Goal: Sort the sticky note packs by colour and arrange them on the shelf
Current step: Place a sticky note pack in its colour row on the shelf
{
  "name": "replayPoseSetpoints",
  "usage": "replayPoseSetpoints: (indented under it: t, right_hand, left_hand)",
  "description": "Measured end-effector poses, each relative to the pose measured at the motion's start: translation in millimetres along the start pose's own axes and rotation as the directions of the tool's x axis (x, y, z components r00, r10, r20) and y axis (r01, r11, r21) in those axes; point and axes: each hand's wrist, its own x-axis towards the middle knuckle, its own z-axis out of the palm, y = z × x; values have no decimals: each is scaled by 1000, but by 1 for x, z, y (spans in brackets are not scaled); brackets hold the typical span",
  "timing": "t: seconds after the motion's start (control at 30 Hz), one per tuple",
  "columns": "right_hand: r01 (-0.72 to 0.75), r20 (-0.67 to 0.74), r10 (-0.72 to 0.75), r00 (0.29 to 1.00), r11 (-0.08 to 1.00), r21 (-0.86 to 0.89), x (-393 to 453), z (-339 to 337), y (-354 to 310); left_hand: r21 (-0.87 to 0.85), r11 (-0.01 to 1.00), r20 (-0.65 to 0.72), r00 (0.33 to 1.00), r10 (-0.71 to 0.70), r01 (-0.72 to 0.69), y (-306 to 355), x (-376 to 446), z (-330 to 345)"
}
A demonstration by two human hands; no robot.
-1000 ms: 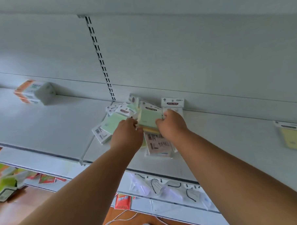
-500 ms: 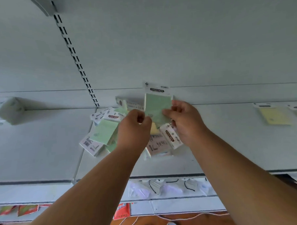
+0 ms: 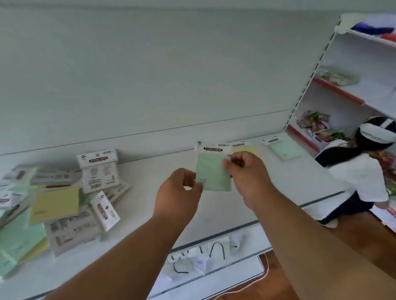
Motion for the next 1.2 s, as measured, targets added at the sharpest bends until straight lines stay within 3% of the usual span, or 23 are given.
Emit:
replayPoseSetpoints:
  t: [0.17, 0.3, 0.6, 0.73, 1.03, 1.2]
  right_hand:
    - [-4, 1, 4, 1000, 983, -185, 60, -99, 38]
    - [20, 26, -13, 1000, 950, -311, 101, -149, 46]
    - [23, 48, -5, 999, 921, -389, 159, -178, 54]
    - [85, 112, -31, 993, 851, -518, 191, -193, 52]
    - [275, 328, -52, 943, 675, -684, 250, -197, 76]
    - [356, 334, -169, 927, 672, -649, 240, -203, 80]
  left_hand:
    - [-34, 995, 20, 996, -90, 91, 57, 2, 117]
    - [27, 994, -3, 995, -103, 103, 92, 9, 171]
    - [186, 976, 37, 992, -121, 112, 123, 60, 214]
    - [233, 962, 50, 986, -161, 145, 143, 74, 238]
    - [404, 874, -52, 961, -270, 268, 164, 101, 280]
    - [391, 874, -152, 957, -246, 287, 165, 97, 282]
